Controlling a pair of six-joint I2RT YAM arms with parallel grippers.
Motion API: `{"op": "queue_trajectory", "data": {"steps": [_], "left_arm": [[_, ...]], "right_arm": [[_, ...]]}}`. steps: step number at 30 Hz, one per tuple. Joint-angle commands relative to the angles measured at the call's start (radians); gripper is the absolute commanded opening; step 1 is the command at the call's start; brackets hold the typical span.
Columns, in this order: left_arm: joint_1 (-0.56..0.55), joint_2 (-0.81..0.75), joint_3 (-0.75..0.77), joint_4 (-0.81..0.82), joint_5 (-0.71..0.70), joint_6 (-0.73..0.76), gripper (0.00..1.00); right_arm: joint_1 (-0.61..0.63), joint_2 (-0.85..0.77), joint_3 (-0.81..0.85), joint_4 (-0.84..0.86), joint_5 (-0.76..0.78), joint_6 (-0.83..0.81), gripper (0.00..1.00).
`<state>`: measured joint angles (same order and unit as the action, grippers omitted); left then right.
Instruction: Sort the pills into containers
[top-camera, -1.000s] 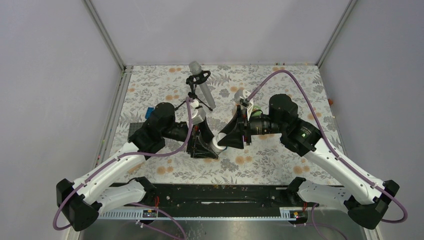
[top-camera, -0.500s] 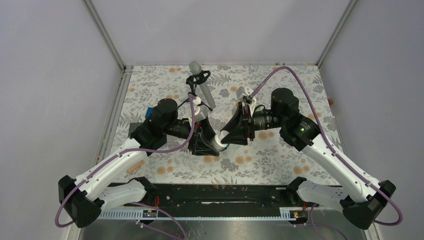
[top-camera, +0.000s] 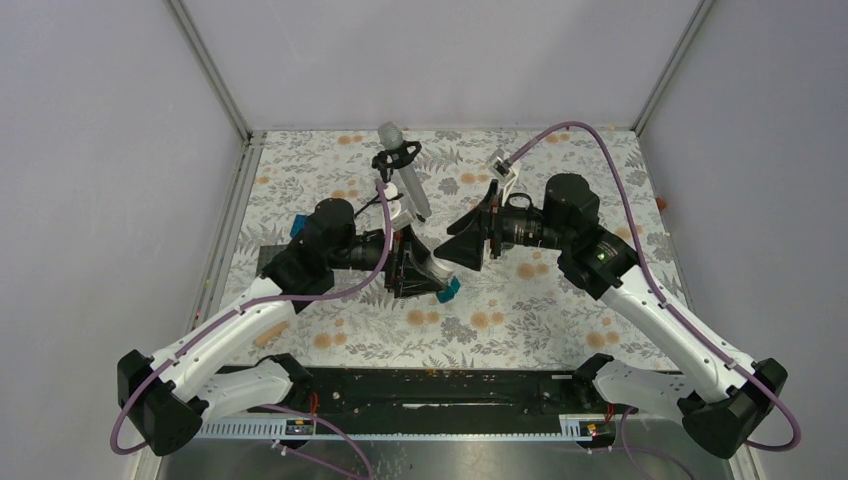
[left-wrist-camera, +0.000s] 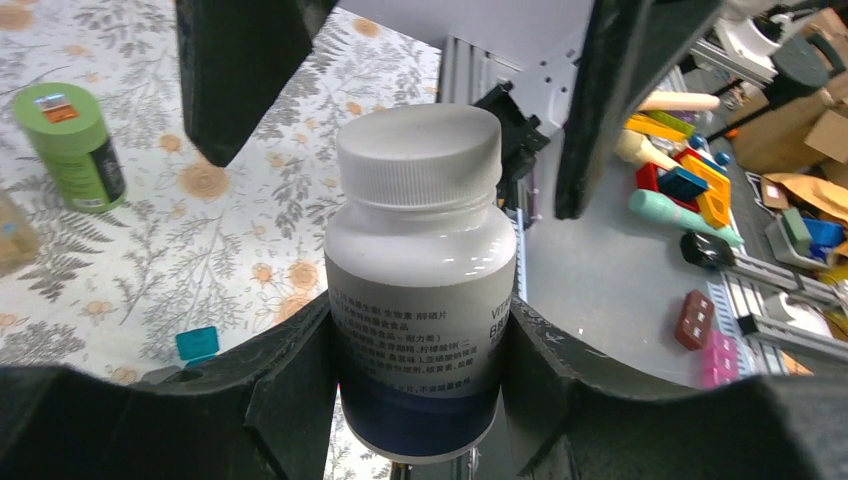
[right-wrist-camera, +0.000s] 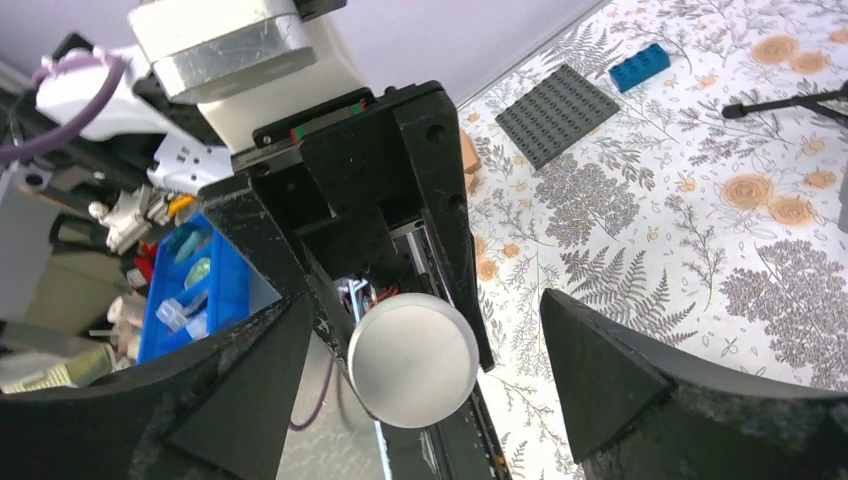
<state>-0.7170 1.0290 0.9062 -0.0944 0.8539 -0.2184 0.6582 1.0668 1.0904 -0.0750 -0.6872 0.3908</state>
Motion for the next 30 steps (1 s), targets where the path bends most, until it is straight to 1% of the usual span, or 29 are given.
{"op": "queue_trajectory", "data": {"steps": [1,4,7,9,12,14,17,18,20,23,24,26,30], "left_arm": [[0.000,0.004,0.006,0.073,-0.100,-0.015,0.00],[-0.001,0.010,0.008,0.066,-0.127,-0.015,0.00],[0.000,0.010,0.007,0.062,-0.148,-0.015,0.00],[-0.001,0.009,0.005,0.061,-0.159,-0.014,0.00],[0.000,0.011,0.005,0.061,-0.165,-0.017,0.00],[-0.001,0.013,0.003,0.060,-0.167,-0.018,0.00],[0.000,0.012,0.002,0.057,-0.167,-0.016,0.00],[-0.001,0.013,0.000,0.058,-0.165,-0.018,0.00],[-0.001,0.011,-0.001,0.055,-0.165,-0.018,0.00],[0.000,0.009,-0.002,0.054,-0.159,-0.018,0.00],[-0.001,0.008,-0.001,0.053,-0.157,-0.018,0.00],[0.000,0.005,-0.003,0.052,-0.155,-0.016,0.00],[-0.001,-0.001,-0.001,0.012,-0.156,0.004,0.00]], "right_arm": [[-0.006,0.006,0.022,0.037,0.125,0.108,0.93],[-0.005,0.021,0.055,-0.054,0.160,0.106,0.93],[-0.005,0.018,0.072,-0.099,0.165,0.109,0.91],[-0.005,0.024,0.094,-0.145,0.166,0.109,0.88],[-0.006,0.022,0.096,-0.158,0.181,0.133,0.82],[-0.006,0.024,0.099,-0.169,0.191,0.144,0.77],[-0.006,0.034,0.111,-0.183,0.182,0.146,0.64],[-0.006,0.039,0.114,-0.185,0.173,0.148,0.61],[-0.007,0.048,0.122,-0.187,0.159,0.150,0.60],[-0.006,0.052,0.123,-0.188,0.161,0.153,0.64],[-0.007,0.052,0.124,-0.189,0.160,0.152,0.63],[-0.006,0.050,0.127,-0.190,0.158,0.155,0.54],[-0.006,0.049,0.142,-0.206,0.121,0.129,0.28]]}}
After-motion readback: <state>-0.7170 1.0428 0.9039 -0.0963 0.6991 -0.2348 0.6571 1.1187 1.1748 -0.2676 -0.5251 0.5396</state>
